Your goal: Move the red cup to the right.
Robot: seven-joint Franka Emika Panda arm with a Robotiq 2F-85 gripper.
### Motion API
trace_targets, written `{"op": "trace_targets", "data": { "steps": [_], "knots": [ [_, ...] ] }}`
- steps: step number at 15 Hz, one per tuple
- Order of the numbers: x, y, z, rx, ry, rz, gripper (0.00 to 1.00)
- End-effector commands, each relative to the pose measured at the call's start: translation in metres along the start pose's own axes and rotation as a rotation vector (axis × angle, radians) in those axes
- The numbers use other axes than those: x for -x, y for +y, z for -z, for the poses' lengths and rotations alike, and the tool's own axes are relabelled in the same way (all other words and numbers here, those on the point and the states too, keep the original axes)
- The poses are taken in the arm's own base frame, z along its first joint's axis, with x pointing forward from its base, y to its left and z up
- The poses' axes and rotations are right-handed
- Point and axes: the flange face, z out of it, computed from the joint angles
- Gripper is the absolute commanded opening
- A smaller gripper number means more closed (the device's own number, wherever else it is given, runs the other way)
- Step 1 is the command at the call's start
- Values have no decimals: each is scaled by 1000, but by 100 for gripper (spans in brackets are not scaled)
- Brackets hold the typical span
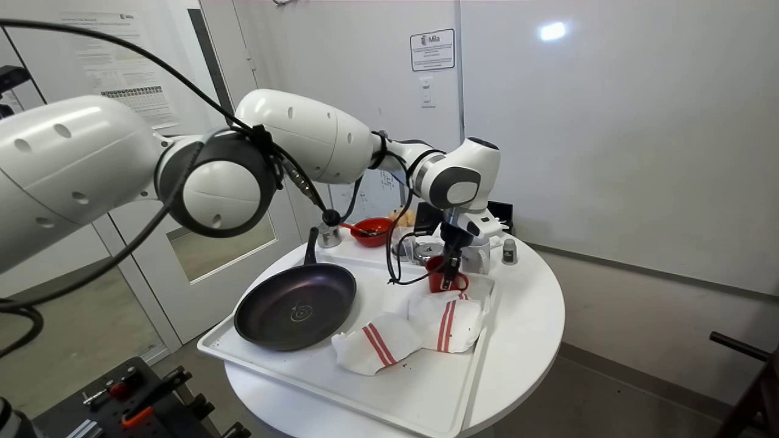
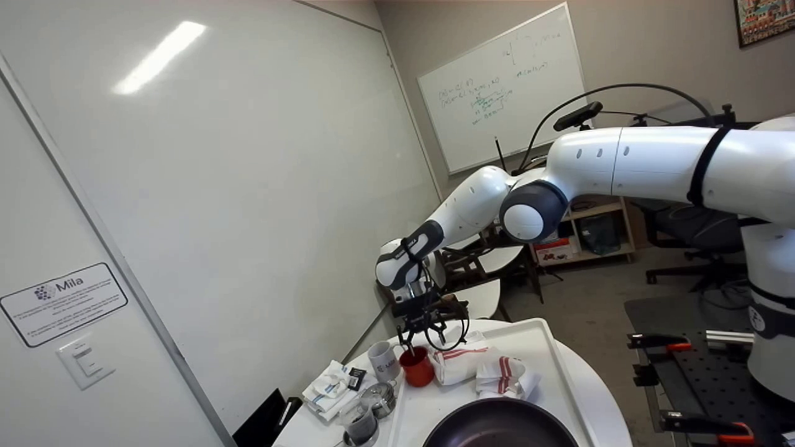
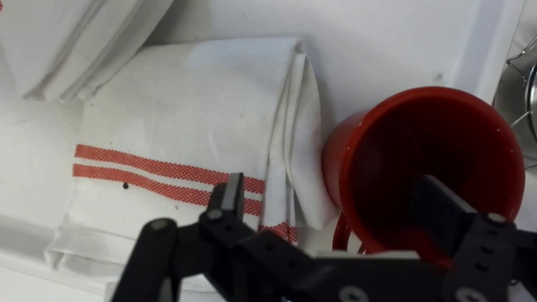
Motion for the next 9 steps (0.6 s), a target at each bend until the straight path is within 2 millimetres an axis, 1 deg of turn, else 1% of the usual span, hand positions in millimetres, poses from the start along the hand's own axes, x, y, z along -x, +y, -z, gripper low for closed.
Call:
{"op": "trace_targets", "data": {
  "steps": [1, 2, 6, 9],
  "knots": [
    [10, -12, 8, -11, -1, 27, 100],
    [14, -15, 9, -6, 3, 41, 100],
    [42, -38, 16, 25, 38, 118, 100],
    [64, -55, 30, 38, 84, 170, 100]
  ]
}}
